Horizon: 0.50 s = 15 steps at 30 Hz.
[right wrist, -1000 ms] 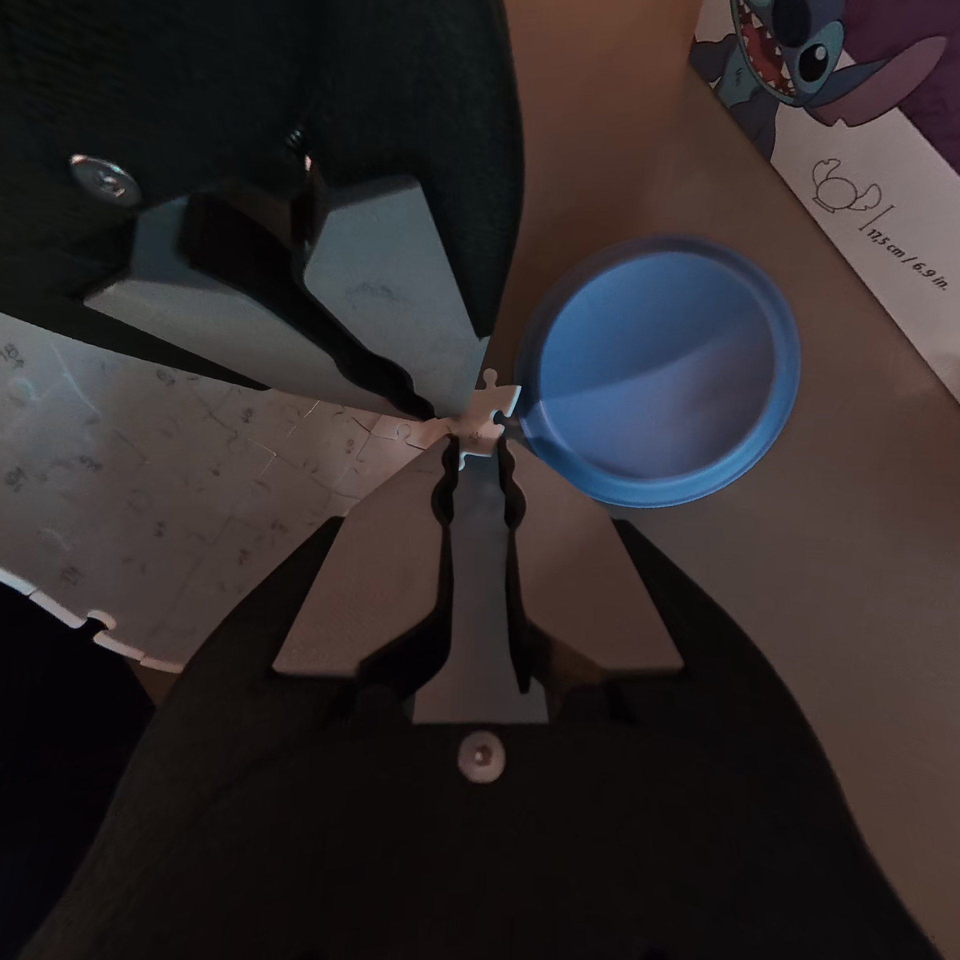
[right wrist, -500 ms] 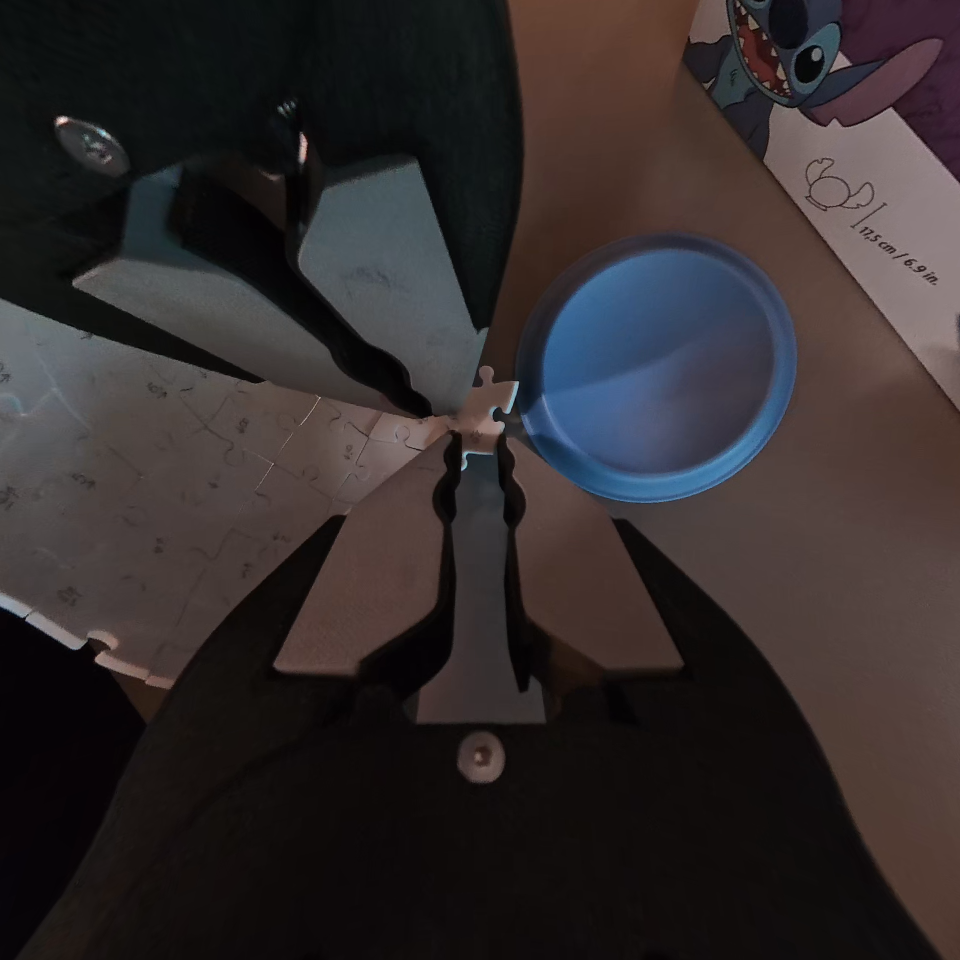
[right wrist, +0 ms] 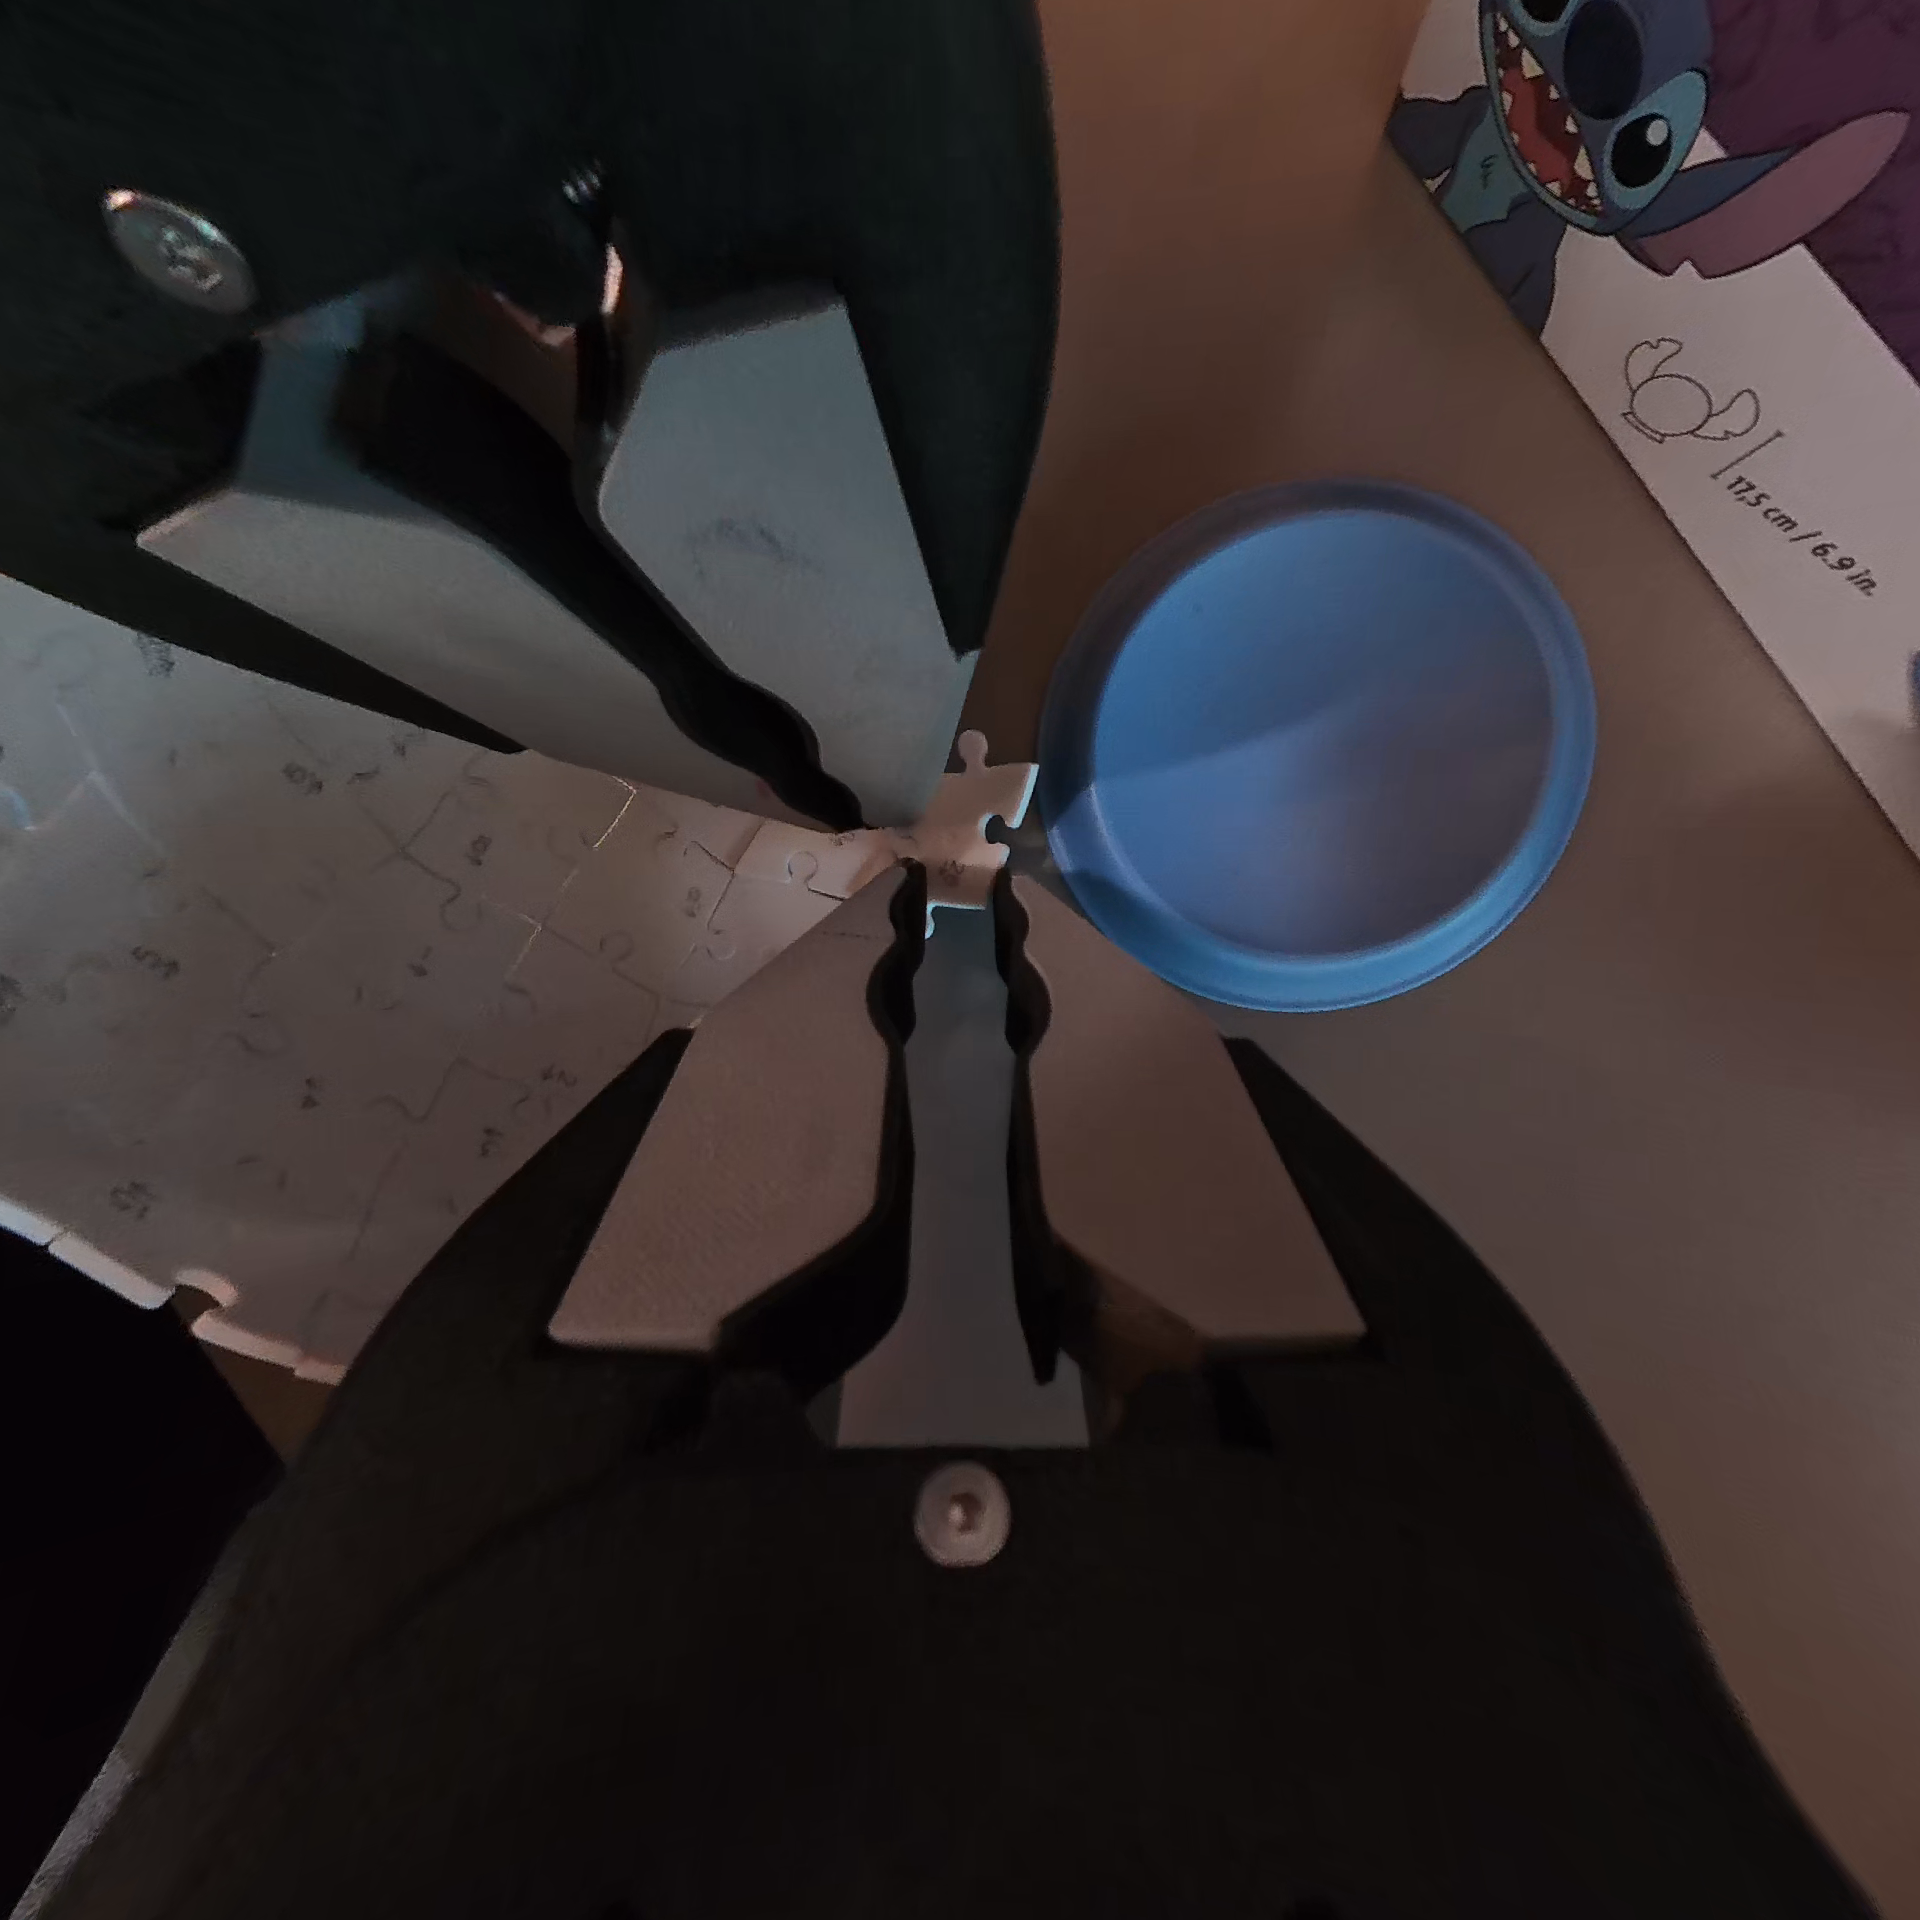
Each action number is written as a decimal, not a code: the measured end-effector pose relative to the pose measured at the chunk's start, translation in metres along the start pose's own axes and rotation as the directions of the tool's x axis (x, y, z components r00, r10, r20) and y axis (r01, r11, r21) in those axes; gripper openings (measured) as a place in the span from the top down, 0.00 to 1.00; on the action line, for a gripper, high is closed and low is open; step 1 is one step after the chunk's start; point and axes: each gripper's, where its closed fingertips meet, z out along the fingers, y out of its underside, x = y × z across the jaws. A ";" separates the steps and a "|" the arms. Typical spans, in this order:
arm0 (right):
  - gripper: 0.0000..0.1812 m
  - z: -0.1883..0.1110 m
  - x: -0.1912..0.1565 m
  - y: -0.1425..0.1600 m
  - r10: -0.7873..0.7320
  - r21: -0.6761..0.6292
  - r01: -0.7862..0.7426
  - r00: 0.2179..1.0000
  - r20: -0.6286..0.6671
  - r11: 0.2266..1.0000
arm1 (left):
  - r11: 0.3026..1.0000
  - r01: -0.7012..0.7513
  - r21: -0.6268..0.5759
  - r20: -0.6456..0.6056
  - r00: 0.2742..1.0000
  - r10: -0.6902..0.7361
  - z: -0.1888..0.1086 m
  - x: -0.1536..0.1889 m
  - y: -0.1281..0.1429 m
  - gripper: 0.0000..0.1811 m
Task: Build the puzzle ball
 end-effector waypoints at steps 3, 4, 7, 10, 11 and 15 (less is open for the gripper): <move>0.94 0.000 0.000 0.000 -0.013 -0.018 0.013 1.000 -0.014 1.000 | 1.000 -0.011 -0.019 0.014 1.000 0.011 0.000 0.001 0.000 1.00; 0.94 0.000 0.000 0.000 -0.015 -0.021 0.015 1.000 -0.017 1.000 | 1.000 -0.012 -0.022 0.018 1.000 0.013 0.000 0.001 0.000 1.00; 0.94 0.000 0.000 0.000 -0.022 -0.029 0.022 0.999 -0.027 0.999 | 0.999 -0.021 -0.024 0.026 0.999 0.021 0.000 0.001 0.000 1.00; 0.94 0.001 -0.001 0.001 -0.028 -0.035 0.026 0.999 -0.032 0.999 | 1.000 -0.020 -0.023 0.030 0.999 0.020 -0.001 0.002 0.000 1.00; 0.94 0.001 -0.001 0.001 -0.028 -0.036 0.027 0.999 -0.031 0.999 | 1.000 -0.019 -0.022 0.029 0.999 0.019 -0.001 0.002 0.000 1.00; 0.94 0.001 -0.003 0.001 -0.031 -0.044 0.029 0.999 -0.026 0.999 | 1.000 -0.022 -0.012 0.021 1.000 0.022 -0.001 0.004 0.000 1.00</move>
